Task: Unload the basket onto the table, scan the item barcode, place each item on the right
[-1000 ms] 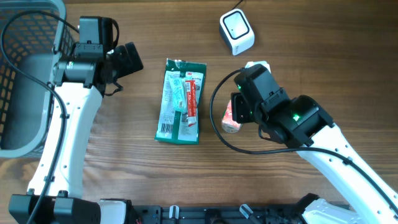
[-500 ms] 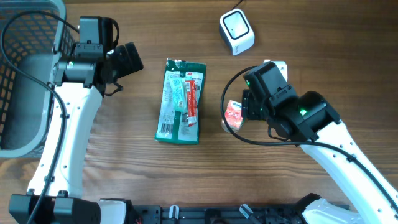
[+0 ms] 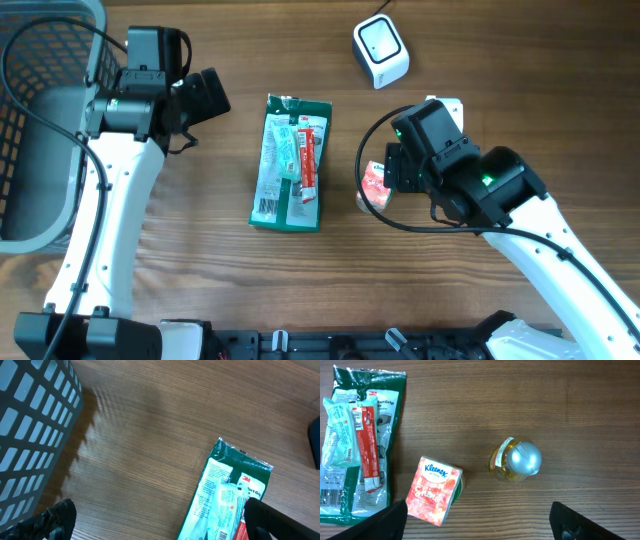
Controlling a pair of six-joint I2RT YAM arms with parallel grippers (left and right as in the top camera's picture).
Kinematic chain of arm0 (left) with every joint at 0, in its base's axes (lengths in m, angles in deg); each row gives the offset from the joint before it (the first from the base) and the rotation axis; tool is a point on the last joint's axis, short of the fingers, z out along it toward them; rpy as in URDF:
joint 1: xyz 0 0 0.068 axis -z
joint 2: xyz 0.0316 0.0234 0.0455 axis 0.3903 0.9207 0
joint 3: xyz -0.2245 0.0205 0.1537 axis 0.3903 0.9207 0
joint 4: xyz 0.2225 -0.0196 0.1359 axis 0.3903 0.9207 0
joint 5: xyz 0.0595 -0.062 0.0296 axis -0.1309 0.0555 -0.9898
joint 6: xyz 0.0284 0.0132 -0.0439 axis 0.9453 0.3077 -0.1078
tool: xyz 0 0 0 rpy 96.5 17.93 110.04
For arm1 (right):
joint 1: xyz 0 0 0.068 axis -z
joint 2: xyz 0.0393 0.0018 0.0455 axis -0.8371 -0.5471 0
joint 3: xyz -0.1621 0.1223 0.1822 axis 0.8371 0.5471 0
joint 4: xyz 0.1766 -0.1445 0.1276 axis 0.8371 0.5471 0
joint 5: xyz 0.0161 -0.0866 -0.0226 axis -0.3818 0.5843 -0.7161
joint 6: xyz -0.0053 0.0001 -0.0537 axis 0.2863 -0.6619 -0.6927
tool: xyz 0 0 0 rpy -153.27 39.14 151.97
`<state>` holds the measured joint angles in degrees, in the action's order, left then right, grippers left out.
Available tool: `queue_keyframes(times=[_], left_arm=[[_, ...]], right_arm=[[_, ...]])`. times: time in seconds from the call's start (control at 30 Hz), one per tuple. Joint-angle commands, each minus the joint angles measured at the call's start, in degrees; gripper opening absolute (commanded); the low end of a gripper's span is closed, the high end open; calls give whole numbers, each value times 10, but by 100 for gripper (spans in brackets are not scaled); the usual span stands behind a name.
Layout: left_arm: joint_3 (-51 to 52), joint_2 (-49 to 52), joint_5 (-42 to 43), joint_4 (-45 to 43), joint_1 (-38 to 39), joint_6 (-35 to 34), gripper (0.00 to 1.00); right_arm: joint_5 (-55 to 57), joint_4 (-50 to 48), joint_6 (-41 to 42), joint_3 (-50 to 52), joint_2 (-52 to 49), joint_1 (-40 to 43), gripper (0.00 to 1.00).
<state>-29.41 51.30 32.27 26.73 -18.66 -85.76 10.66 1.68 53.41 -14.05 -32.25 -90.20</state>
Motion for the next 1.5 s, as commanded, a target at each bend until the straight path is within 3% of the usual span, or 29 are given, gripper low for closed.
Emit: queue_keyframes(times=[0.0,0.67,1.0,1.47], left_arm=[[-5,2,5,-2,-3,7,100],[-5,2,5,-2,-3,7,100],[-5,2,5,-2,-3,7,100],[-5,2,5,-2,-3,7,100]], right_arm=[[14,1,6,-5,-4,1,92],[14,5,5,-5,-4,5,96],[-70,9,-13,-5,-4,73,98],[-83,0,8,-5,-60,135,95]])
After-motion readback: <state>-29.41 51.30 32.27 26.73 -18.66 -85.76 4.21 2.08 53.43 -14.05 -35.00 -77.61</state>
